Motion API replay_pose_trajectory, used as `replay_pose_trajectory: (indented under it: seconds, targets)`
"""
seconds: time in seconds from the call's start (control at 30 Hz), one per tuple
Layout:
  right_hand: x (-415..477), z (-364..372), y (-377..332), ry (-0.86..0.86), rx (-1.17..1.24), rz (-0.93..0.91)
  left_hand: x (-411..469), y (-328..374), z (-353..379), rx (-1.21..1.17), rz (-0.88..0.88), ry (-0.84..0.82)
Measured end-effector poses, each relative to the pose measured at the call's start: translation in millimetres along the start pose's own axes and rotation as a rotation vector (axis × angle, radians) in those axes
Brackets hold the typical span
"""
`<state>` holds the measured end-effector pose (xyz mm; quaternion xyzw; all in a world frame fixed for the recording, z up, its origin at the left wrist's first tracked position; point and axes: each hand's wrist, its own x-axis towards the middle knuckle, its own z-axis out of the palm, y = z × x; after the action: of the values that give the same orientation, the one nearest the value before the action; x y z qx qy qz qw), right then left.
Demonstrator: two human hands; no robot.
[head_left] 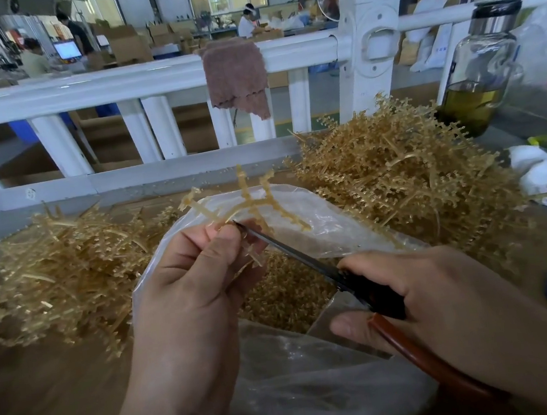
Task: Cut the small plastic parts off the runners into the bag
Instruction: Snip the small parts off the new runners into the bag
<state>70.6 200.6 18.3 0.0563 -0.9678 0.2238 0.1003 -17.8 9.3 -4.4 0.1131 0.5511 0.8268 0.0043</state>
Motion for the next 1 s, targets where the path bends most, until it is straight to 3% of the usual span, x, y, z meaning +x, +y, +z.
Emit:
replay_pose_trajectory:
  seconds: [1.0]
  targets:
    - [-2.0,-2.3,0.8,-0.014,-0.018,-0.028,-4.6,1.9,3.9,-0.015,0.004,-0.014]
